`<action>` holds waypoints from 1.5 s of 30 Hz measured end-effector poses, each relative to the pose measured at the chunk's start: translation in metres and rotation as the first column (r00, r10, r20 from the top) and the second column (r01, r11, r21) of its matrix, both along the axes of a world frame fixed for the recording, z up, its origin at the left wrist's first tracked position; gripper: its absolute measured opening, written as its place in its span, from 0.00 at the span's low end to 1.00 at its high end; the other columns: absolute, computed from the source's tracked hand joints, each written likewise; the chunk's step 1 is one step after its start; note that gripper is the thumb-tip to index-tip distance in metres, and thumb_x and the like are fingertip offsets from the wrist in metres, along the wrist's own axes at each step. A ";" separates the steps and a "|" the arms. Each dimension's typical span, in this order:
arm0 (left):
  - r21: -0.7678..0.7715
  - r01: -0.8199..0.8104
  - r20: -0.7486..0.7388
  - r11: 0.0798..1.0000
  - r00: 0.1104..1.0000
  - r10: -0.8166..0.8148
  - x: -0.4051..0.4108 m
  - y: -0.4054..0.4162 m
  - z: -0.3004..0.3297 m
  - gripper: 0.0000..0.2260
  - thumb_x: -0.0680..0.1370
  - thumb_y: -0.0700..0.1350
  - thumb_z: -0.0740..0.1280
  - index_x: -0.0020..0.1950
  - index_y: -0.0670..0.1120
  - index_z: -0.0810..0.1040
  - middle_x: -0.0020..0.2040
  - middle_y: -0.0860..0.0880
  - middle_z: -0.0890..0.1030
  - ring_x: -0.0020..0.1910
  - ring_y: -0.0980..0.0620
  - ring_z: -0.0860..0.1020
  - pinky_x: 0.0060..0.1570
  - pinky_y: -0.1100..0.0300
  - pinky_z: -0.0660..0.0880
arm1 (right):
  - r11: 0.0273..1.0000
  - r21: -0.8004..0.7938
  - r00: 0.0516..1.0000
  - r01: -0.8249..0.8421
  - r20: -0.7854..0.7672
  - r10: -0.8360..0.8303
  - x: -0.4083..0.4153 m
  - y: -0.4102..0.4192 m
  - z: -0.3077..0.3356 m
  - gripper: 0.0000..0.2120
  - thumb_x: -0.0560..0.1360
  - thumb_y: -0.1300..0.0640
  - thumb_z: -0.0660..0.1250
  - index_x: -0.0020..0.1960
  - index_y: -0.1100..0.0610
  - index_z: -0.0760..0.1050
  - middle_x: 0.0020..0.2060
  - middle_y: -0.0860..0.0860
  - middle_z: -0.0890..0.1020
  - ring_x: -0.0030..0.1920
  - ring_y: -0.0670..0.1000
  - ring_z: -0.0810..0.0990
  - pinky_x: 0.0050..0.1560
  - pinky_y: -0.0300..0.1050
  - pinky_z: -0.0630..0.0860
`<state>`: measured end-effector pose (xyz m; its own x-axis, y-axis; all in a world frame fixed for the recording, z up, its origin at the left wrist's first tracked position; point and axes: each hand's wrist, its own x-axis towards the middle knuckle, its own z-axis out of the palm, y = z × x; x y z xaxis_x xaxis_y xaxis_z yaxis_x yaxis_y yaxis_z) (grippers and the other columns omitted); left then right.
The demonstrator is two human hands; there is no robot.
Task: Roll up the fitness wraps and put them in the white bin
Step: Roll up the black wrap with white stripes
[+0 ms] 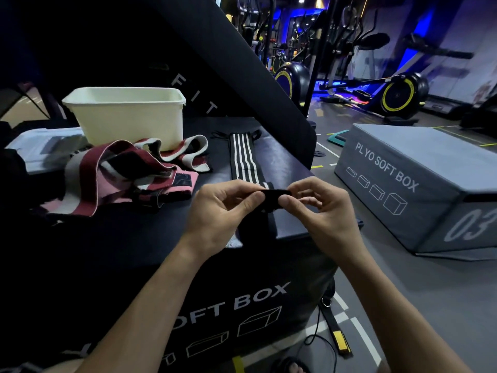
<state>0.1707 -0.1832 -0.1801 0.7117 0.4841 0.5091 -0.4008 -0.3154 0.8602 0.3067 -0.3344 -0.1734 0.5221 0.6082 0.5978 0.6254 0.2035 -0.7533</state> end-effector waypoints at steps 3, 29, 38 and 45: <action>-0.009 0.009 0.022 1.000 1.000 -0.009 0.000 0.001 0.001 0.07 0.75 0.42 0.73 0.51 0.42 0.86 0.45 0.48 0.88 0.44 0.52 0.86 0.48 0.65 0.79 | 0.999 0.034 0.997 -0.035 -0.060 0.037 0.001 -0.001 0.000 0.06 0.74 0.52 0.76 0.46 0.54 0.84 0.40 0.53 0.87 0.41 0.54 0.86 0.44 0.50 0.78; -0.017 0.068 0.052 0.998 0.996 -0.067 -0.002 -0.003 0.000 0.07 0.76 0.38 0.74 0.53 0.42 0.86 0.49 0.44 0.88 0.49 0.45 0.87 0.55 0.56 0.81 | 0.982 0.131 0.964 -0.134 -0.212 0.160 -0.007 0.000 0.003 0.05 0.73 0.62 0.74 0.48 0.61 0.82 0.39 0.57 0.87 0.37 0.57 0.87 0.37 0.42 0.80; 0.306 -0.197 -0.006 0.931 0.978 0.209 -0.009 -0.001 0.000 0.09 0.73 0.54 0.77 0.53 0.57 0.87 0.43 0.53 0.85 0.39 0.49 0.83 0.40 0.54 0.80 | 0.980 0.146 0.949 -0.136 -0.264 0.171 -0.015 0.001 0.002 0.03 0.75 0.65 0.72 0.48 0.63 0.82 0.40 0.58 0.87 0.40 0.58 0.87 0.43 0.43 0.82; 0.334 -0.189 0.028 0.924 0.981 0.191 -0.007 0.001 -0.003 0.07 0.74 0.48 0.78 0.52 0.52 0.88 0.43 0.53 0.86 0.39 0.49 0.84 0.41 0.56 0.80 | 0.984 0.066 0.952 -0.168 -0.247 0.179 -0.014 -0.006 0.002 0.07 0.75 0.63 0.72 0.51 0.66 0.81 0.41 0.60 0.86 0.41 0.57 0.87 0.47 0.48 0.83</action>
<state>0.1636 -0.1823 -0.1829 0.6257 0.4134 0.6615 -0.3014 -0.6540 0.6938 0.2926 -0.3403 -0.1715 0.5474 0.6791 0.4891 0.3699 0.3279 -0.8693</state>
